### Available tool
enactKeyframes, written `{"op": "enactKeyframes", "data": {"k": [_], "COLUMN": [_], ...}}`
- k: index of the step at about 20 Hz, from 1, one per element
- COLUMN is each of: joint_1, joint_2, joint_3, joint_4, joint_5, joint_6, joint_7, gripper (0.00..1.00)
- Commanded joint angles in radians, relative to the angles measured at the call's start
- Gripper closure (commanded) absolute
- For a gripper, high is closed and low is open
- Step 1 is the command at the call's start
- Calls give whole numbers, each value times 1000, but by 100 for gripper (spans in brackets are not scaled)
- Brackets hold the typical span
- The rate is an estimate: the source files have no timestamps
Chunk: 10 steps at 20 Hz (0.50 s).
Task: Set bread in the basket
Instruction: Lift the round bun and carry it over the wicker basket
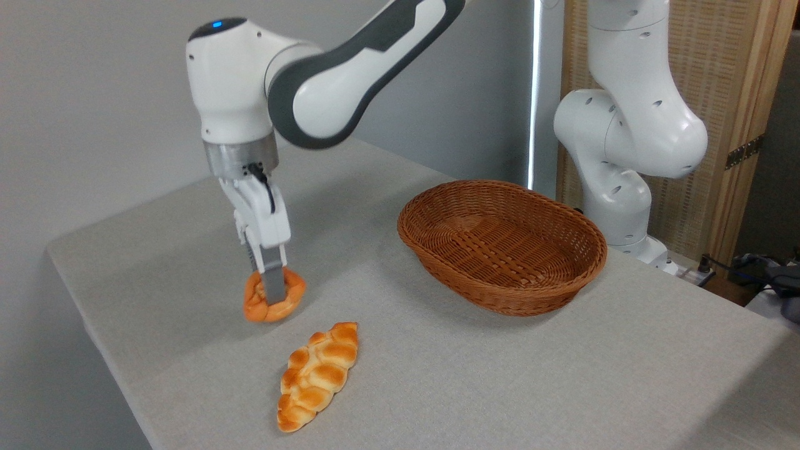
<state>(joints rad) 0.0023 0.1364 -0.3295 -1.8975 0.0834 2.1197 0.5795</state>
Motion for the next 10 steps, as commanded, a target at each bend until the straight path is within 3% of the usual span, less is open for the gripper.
{"op": "enactKeyframes", "data": {"k": [1,7,10], "joint_1": [-4,-2,-4], "joint_2": [-108,-254,-323], "joint_3": [12,47,53], "joint_4": [-8,-14,-34], "joint_5": [-17,-19,-20], "joint_6": [-145,-371,-493], "joint_7": [-10,6,90], "gripper": [74,74,72]}}
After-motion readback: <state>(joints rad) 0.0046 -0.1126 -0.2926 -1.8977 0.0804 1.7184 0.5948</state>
